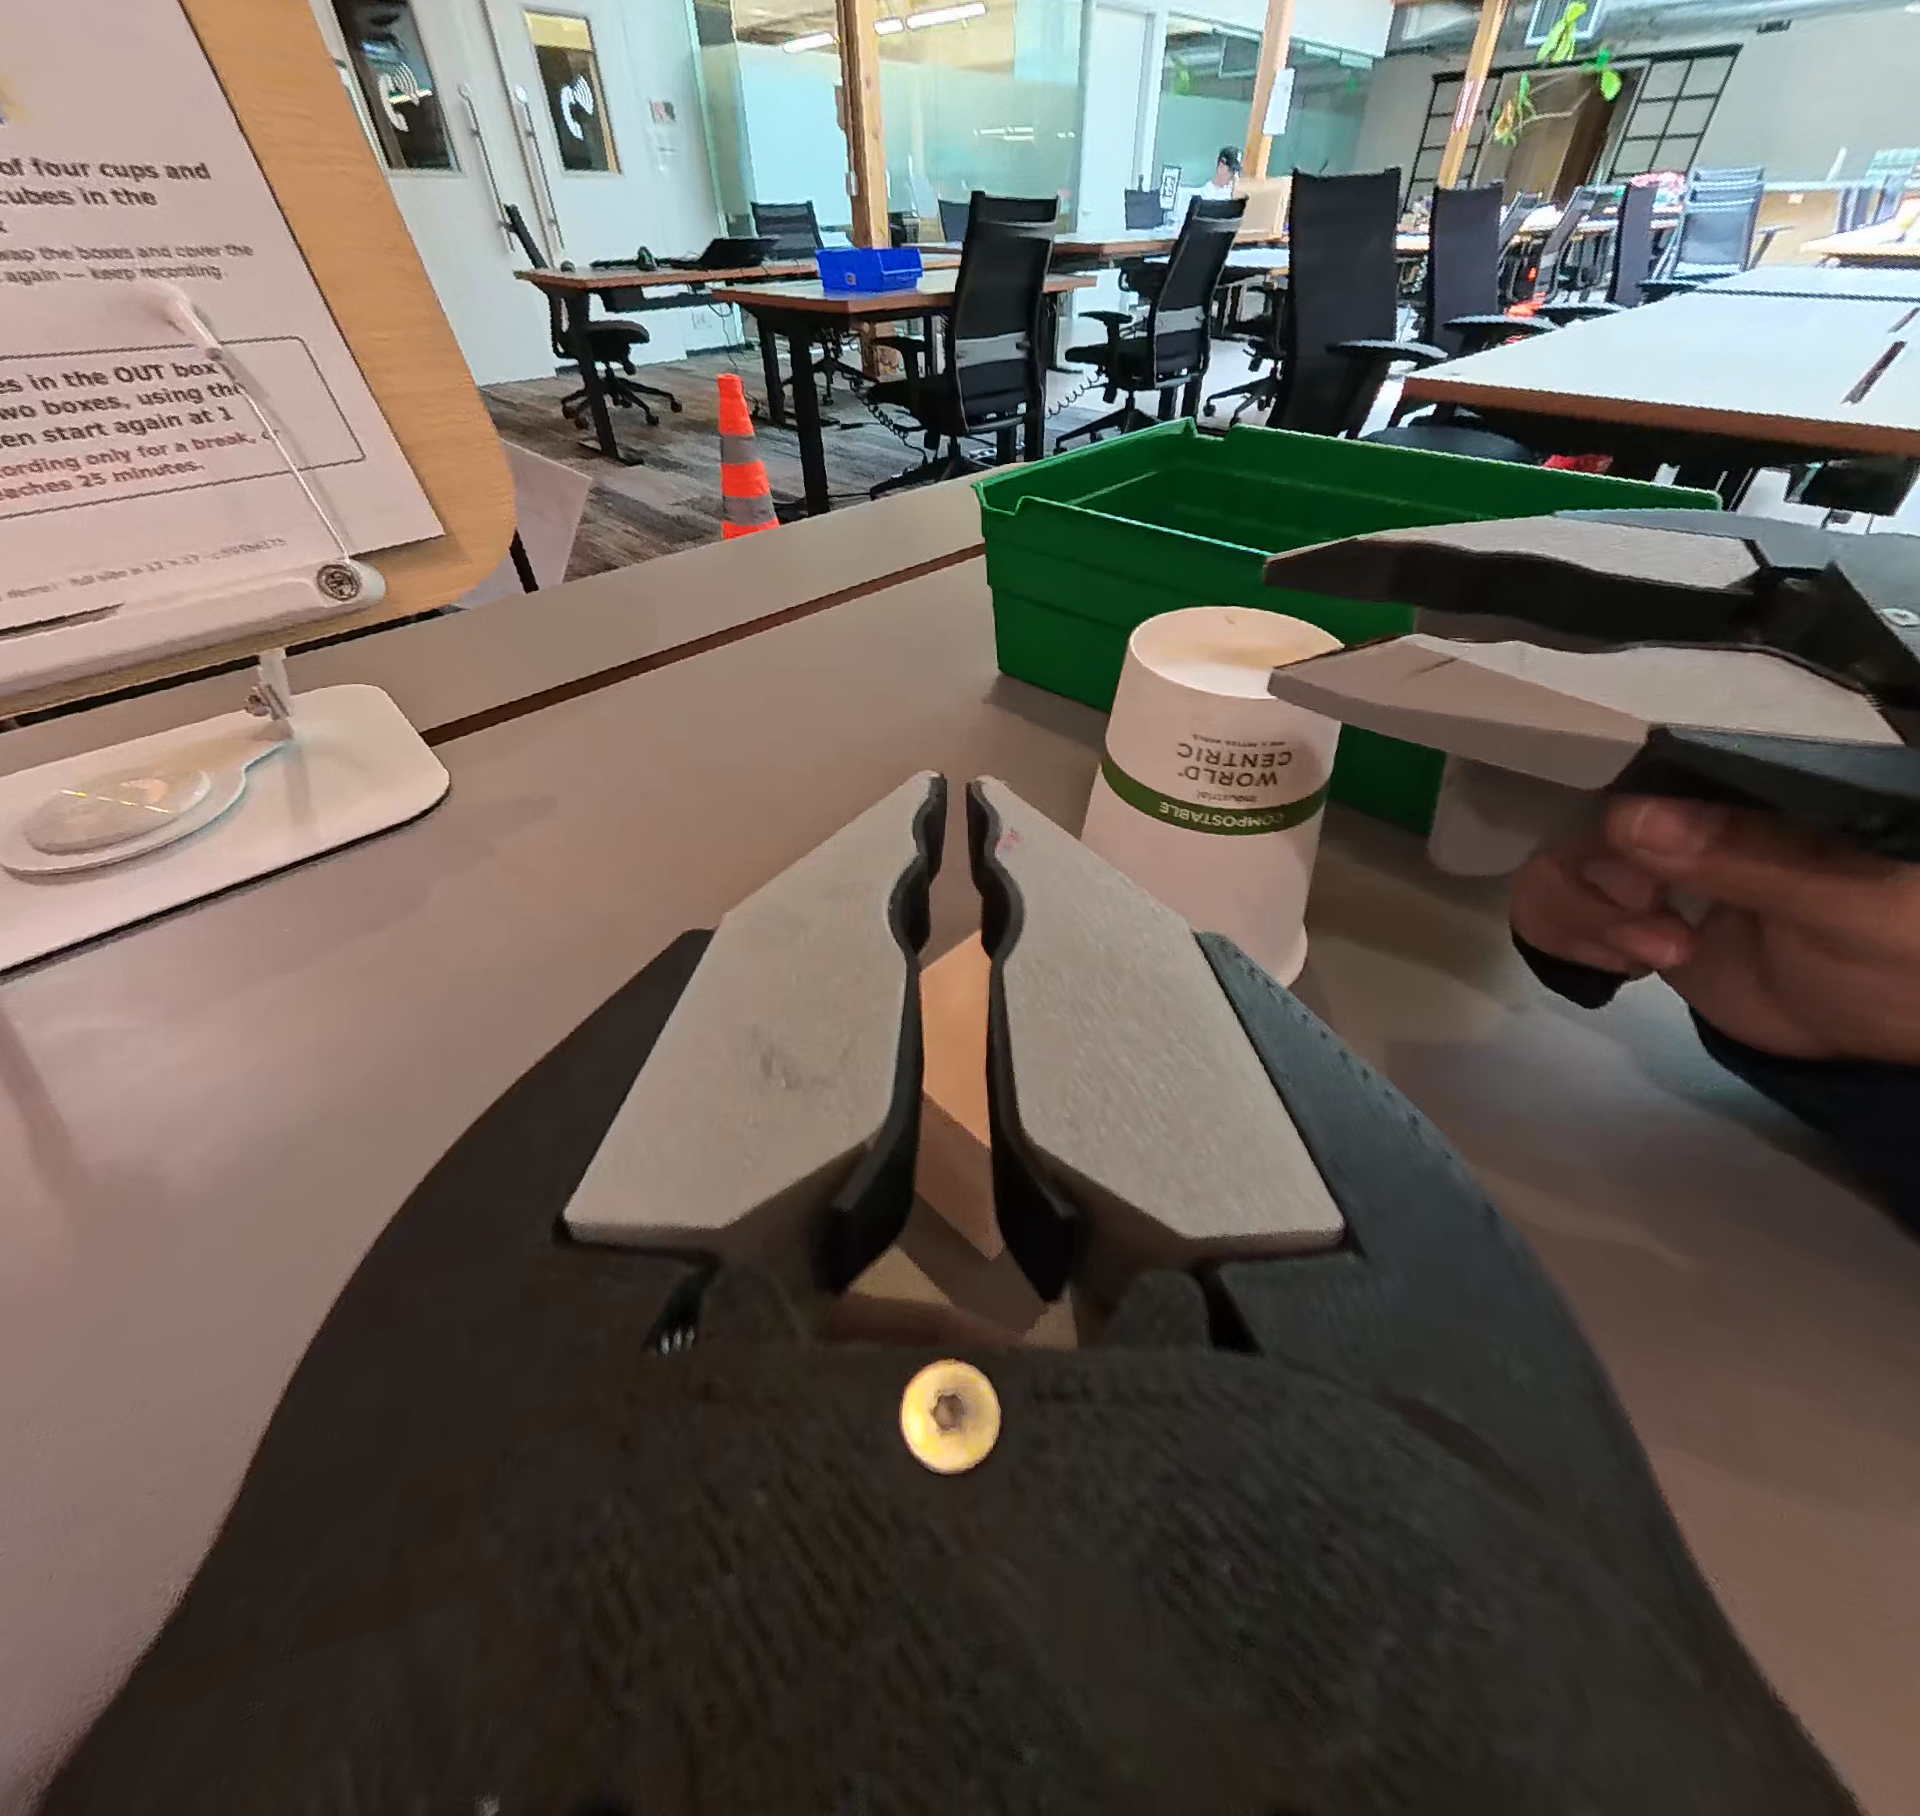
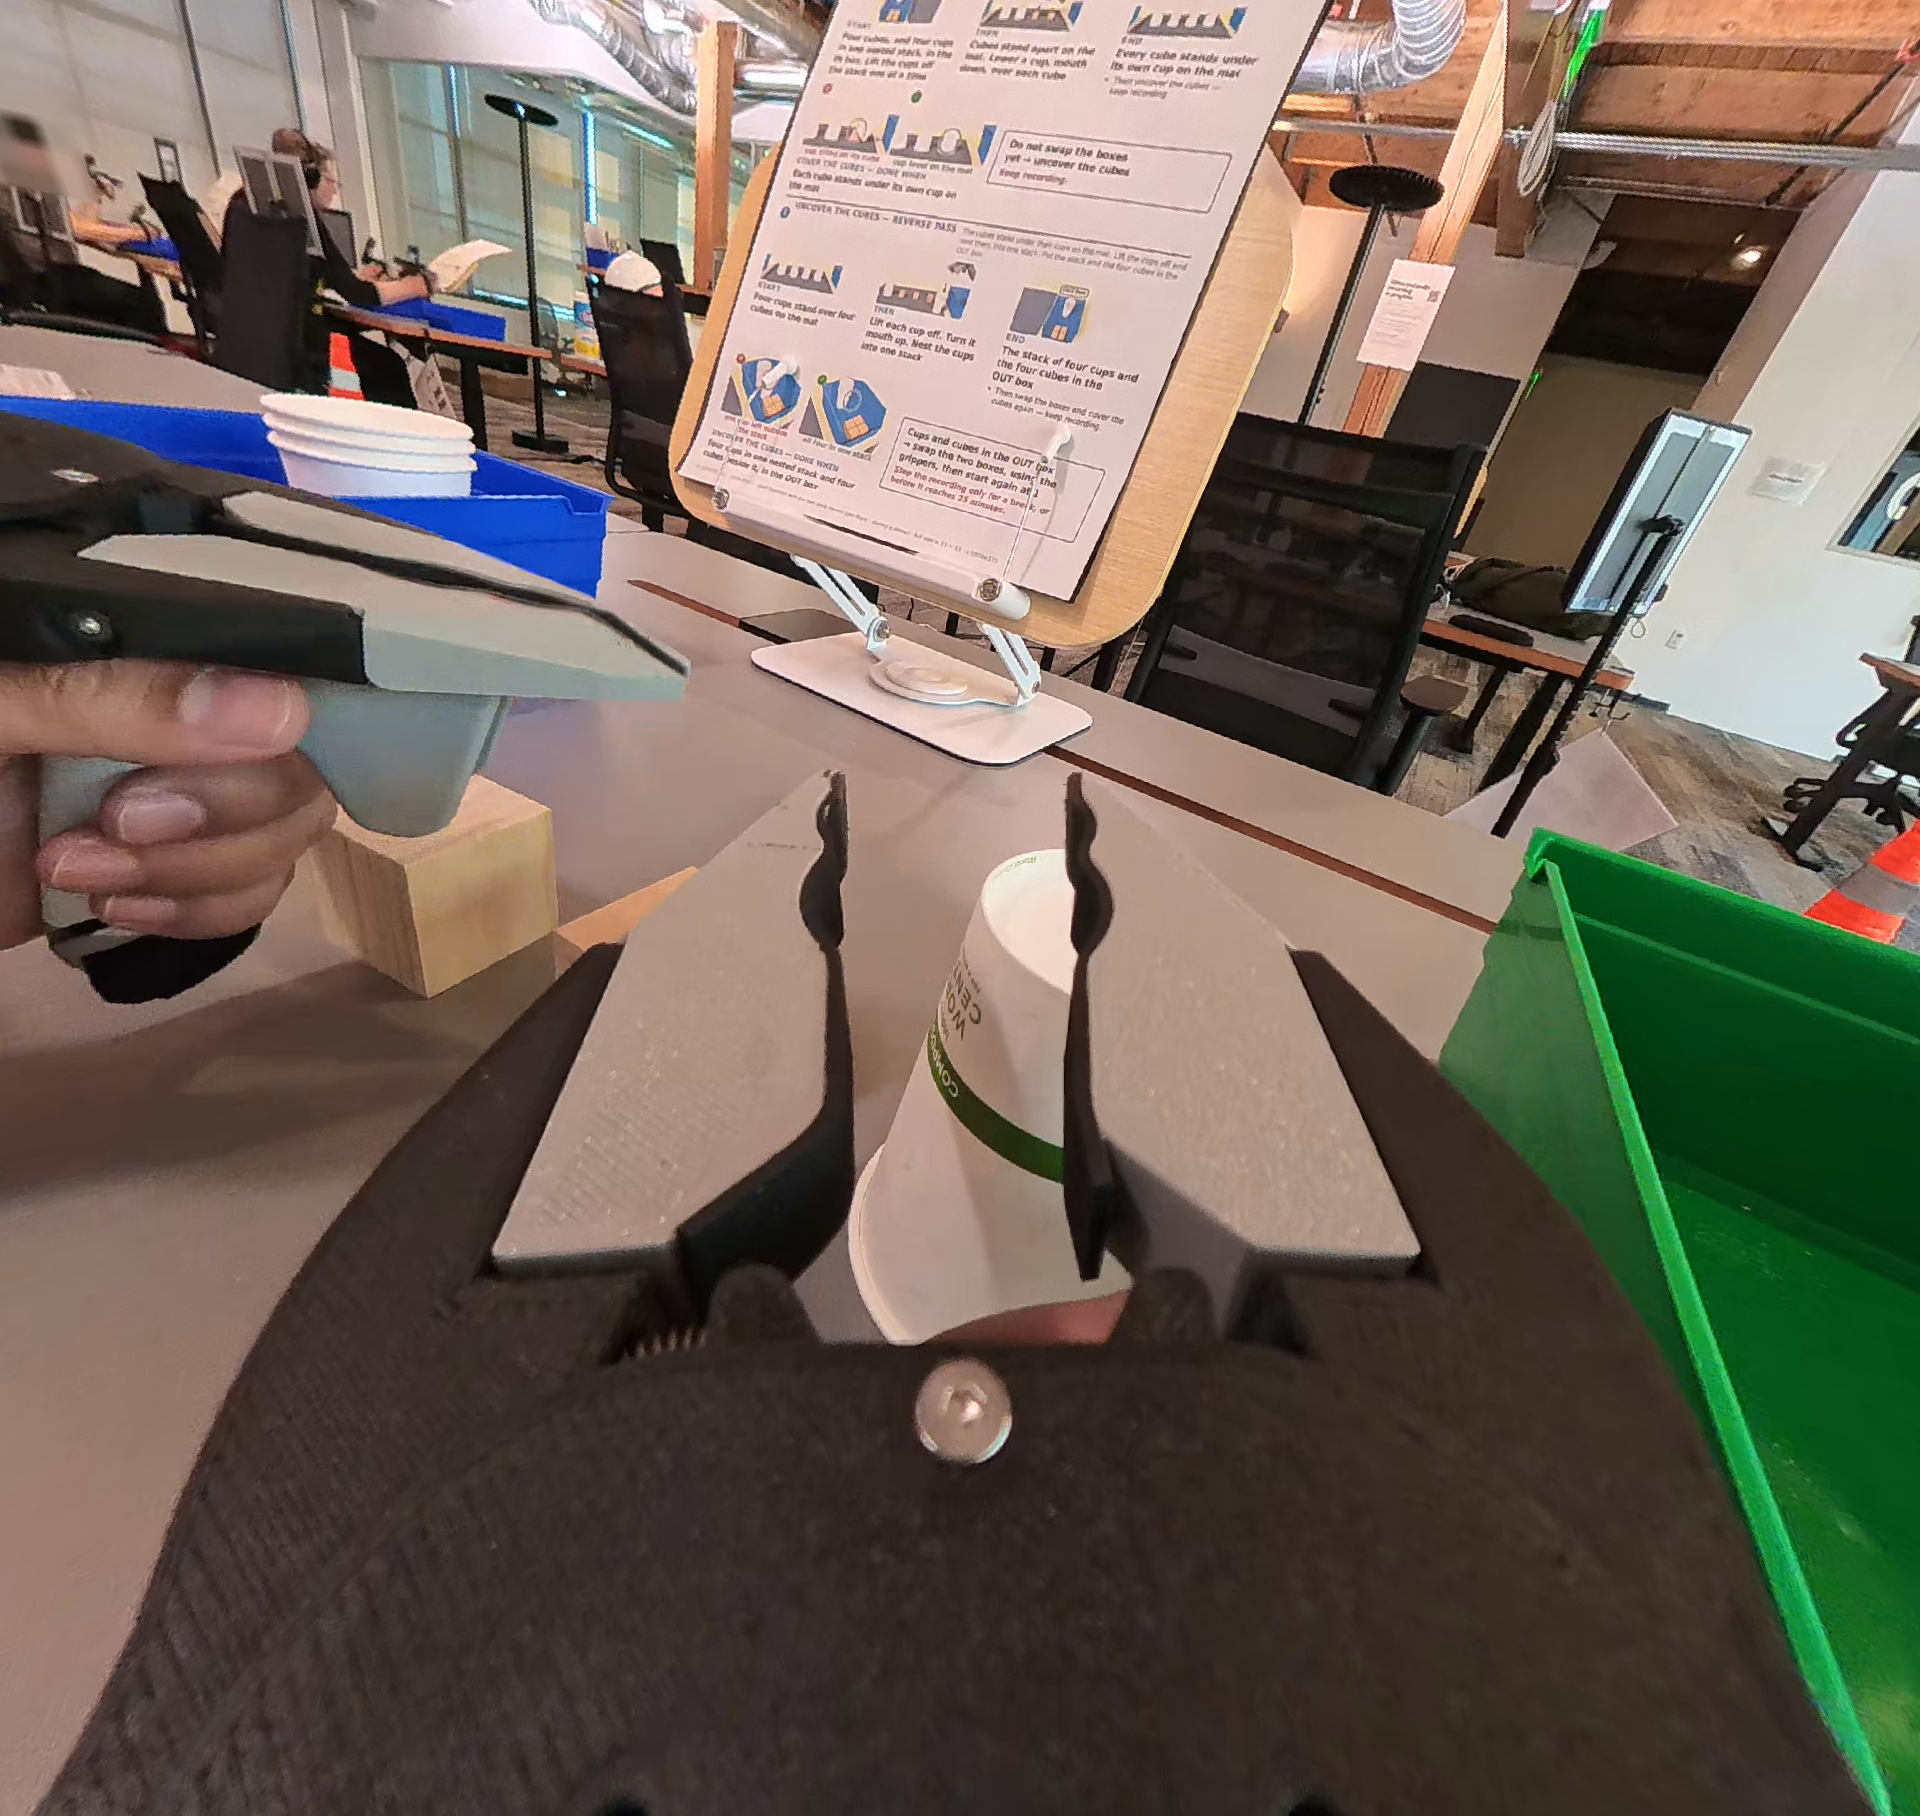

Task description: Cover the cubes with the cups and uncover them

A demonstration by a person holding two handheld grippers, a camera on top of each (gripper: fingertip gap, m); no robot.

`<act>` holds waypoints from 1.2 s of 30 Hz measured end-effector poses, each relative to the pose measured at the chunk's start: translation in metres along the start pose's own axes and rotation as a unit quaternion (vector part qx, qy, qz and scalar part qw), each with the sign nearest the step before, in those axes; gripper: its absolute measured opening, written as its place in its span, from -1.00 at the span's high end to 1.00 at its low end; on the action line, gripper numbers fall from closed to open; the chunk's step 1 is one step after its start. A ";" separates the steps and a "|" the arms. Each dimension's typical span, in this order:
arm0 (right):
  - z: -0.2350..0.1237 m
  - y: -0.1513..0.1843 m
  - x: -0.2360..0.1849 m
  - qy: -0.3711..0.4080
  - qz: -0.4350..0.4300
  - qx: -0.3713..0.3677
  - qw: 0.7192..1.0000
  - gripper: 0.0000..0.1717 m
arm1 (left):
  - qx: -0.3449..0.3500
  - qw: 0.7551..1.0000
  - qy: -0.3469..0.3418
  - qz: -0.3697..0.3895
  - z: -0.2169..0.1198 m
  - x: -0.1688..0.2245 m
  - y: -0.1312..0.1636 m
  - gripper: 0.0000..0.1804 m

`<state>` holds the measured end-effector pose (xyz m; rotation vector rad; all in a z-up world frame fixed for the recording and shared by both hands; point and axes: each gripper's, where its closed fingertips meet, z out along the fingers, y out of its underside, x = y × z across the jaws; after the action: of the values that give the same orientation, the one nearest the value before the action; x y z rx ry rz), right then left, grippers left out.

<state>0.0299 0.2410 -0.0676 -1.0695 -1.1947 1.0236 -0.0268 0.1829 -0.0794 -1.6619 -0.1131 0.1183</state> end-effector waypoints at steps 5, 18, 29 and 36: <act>0.000 0.000 0.000 0.001 -0.002 0.001 1.000 0.56 | -0.020 1.000 0.009 0.014 0.004 0.006 0.008 0.97; -0.001 -0.005 0.001 0.004 -0.002 0.012 1.000 0.60 | -0.159 0.983 0.050 0.079 -0.042 0.008 0.050 0.92; -0.004 -0.008 0.004 0.010 -0.001 0.019 1.000 0.61 | -0.222 0.967 -0.030 0.121 -0.049 -0.018 0.091 0.90; -0.005 -0.012 0.002 0.008 -0.003 0.025 1.000 0.61 | -0.190 0.976 -0.015 0.101 -0.055 -0.020 0.067 0.66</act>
<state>0.0359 0.2406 -0.0558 -1.0319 -1.1525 1.0326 -0.0380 0.1192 -0.1413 -2.0528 0.0130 0.2915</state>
